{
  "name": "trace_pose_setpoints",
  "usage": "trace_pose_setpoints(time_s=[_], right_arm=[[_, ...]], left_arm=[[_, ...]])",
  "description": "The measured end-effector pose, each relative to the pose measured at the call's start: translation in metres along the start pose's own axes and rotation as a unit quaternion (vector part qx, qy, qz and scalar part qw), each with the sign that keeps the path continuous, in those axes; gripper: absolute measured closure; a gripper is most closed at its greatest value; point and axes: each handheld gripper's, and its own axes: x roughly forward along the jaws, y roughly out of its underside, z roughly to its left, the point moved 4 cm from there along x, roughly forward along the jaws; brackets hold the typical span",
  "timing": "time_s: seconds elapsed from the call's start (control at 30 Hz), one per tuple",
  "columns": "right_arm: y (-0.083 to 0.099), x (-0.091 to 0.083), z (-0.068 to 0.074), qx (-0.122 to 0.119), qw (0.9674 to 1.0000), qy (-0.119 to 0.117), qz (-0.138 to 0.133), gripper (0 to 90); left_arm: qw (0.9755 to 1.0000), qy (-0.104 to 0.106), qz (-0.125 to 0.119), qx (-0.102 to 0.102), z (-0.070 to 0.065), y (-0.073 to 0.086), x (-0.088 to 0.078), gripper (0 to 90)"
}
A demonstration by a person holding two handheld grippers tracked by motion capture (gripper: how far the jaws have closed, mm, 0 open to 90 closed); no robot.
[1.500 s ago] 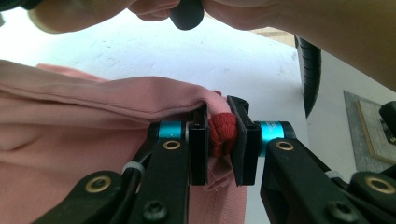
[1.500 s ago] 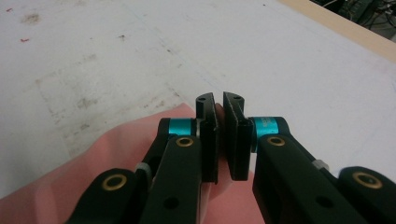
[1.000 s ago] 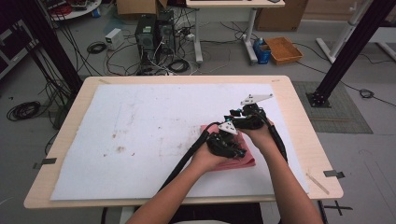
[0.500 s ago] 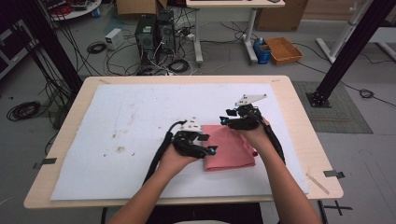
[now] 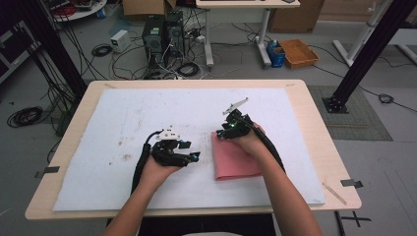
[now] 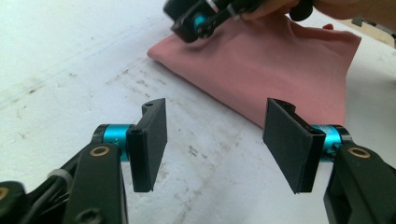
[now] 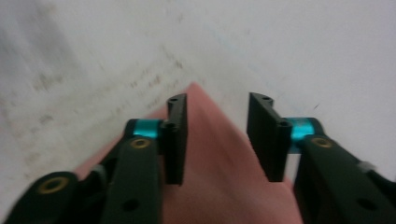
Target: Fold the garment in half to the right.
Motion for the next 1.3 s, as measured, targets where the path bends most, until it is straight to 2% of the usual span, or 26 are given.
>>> trace_pose_setpoints(time_s=[0.07, 0.13, 0.17, 0.4, 0.47, 0.63, 0.8, 0.9, 1.0, 1.03, 1.07, 1.2, 1.23, 1.3], right_arm=[[0.005, 0.007, -0.001, -0.004, 0.9998, -0.011, 0.016, 81.0], [0.006, 0.007, -0.001, -0.006, 0.9998, -0.009, 0.016, 81.0], [0.004, 0.005, 0.000, -0.011, 0.9999, -0.006, 0.009, 88.0], [-0.013, -0.008, 0.010, -0.035, 0.9988, 0.007, -0.033, 88.3], [-0.017, -0.007, 0.014, -0.044, 0.9984, 0.008, -0.036, 88.3], [-0.023, 0.001, 0.019, -0.046, 0.9981, 0.008, -0.042, 88.3], [-0.025, 0.006, 0.022, -0.043, 0.9981, 0.007, -0.044, 87.5], [-0.022, 0.003, 0.019, -0.023, 0.9985, 0.010, -0.050, 71.7], [-0.019, -0.011, 0.012, -0.005, 0.9967, 0.019, -0.079, 63.8], [-0.019, -0.011, 0.012, -0.005, 0.9967, 0.019, -0.079, 63.8], [-0.014, -0.022, 0.007, 0.001, 0.9954, 0.022, -0.093, 63.7], [-0.003, -0.034, -0.001, 0.004, 0.9950, 0.025, -0.097, 63.9], [0.009, -0.039, -0.008, 0.011, 0.9956, 0.023, -0.090, 64.8], [0.020, -0.040, -0.015, 0.021, 0.9958, 0.030, -0.085, 66.6]], left_arm=[[1.0000, 0.000, 0.000, -0.002, 0.001, 0.001, -0.001, 40.1], [1.0000, 0.000, 0.000, -0.002, 0.001, 0.001, -0.001, 40.1], [1.0000, -0.002, 0.001, -0.005, 0.003, 0.002, -0.002, 40.1], [1.0000, -0.005, 0.000, -0.006, 0.004, 0.002, -0.003, 40.1], [1.0000, -0.005, 0.000, -0.007, 0.004, 0.002, -0.003, 40.1], [0.9999, -0.005, -0.001, -0.009, 0.004, 0.002, -0.003, 40.1], [0.9999, -0.005, -0.001, -0.010, 0.004, 0.003, -0.003, 40.1], [0.9999, -0.006, -0.002, -0.010, 0.004, 0.004, -0.003, 40.1], [0.9999, -0.008, -0.006, -0.014, 0.005, 0.003, -0.004, 38.8], [0.9999, -0.008, -0.006, -0.014, 0.005, 0.003, -0.004, 38.8], [0.9998, -0.010, -0.006, -0.013, 0.005, 0.003, -0.004, 38.7], [0.9999, -0.010, -0.004, -0.013, 0.005, 0.004, -0.004, 38.6], [0.9999, -0.009, -0.003, -0.011, 0.004, 0.004, -0.003, 38.7], [0.9999, -0.010, -0.002, -0.010, 0.003, 0.004, -0.001, 38.7]])
